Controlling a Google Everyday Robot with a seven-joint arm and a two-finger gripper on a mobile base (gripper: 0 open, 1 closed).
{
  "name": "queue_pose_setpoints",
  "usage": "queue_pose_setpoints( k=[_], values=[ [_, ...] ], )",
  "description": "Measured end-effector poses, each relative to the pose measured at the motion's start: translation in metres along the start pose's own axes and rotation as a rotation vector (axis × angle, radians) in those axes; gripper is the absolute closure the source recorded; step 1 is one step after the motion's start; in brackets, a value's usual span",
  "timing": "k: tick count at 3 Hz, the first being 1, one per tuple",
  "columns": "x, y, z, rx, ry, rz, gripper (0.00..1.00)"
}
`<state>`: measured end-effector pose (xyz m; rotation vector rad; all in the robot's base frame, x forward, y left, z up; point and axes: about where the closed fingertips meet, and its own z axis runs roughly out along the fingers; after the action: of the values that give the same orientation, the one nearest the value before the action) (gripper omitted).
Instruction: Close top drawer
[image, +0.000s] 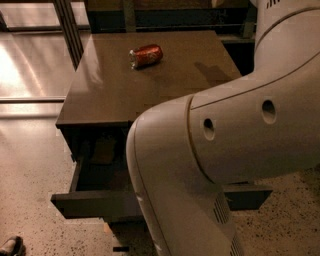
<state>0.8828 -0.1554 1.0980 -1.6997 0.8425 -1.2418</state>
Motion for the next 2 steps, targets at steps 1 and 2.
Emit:
queue_pose_setpoints(
  k=[1, 2],
  values=[
    [0.0025, 0.0004, -0.0001, 0.011, 0.011, 0.069, 0.0],
    [0.0083, -0.0027, -0.0006, 0.041, 0.042, 0.23, 0.0]
  ],
)
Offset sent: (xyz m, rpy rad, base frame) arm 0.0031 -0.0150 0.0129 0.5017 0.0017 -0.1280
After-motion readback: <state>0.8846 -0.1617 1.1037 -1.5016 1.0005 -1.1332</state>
